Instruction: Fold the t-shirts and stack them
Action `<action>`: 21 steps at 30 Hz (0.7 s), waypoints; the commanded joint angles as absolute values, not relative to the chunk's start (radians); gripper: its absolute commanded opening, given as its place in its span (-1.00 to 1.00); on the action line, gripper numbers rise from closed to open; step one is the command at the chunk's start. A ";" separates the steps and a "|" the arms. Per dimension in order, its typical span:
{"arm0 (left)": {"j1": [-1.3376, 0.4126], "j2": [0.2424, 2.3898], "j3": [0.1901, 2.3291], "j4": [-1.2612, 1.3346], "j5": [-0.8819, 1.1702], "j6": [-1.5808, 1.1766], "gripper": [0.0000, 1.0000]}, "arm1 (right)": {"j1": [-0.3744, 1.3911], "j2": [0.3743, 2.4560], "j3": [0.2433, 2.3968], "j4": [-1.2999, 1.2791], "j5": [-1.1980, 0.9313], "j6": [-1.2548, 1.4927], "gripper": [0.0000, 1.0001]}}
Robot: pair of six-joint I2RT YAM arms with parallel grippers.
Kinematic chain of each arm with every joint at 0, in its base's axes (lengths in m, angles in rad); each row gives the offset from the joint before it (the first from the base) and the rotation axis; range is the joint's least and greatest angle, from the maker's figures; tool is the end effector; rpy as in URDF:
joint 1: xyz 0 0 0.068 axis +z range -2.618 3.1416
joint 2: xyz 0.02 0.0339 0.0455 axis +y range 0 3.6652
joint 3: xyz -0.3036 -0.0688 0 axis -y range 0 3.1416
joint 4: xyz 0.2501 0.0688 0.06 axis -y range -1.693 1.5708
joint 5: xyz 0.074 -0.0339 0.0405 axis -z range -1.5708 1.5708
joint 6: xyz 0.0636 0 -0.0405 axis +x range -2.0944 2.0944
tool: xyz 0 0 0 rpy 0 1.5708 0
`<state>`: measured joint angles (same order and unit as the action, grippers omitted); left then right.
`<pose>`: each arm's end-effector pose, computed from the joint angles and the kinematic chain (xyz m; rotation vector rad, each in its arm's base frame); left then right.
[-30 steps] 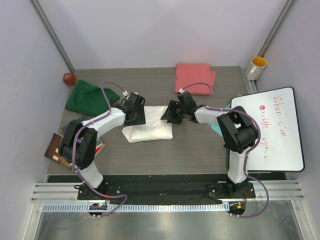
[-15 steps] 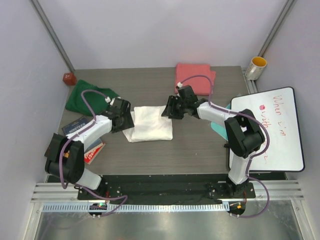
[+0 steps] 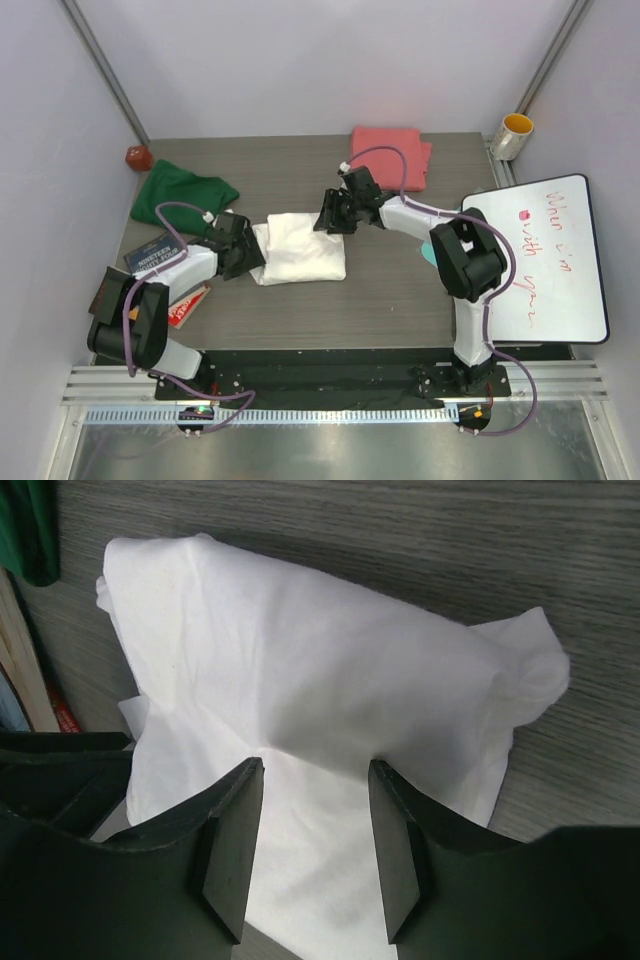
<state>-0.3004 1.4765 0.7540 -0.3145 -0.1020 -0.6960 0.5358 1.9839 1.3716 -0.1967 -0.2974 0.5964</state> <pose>0.2775 -0.0792 0.1772 -0.5499 2.5581 -0.2245 0.3981 0.2581 0.1994 -0.0747 2.5206 0.8589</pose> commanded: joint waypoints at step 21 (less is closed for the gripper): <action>-0.204 1.482 0.647 -0.092 0.107 -0.758 0.39 | 0.575 2.184 1.451 -0.219 -0.328 0.548 0.04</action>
<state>-0.2123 1.4120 0.6617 -0.1978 0.0208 -0.7357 0.5591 2.1326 1.4609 -0.1555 -0.3542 0.5800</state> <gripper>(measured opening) 0.683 0.515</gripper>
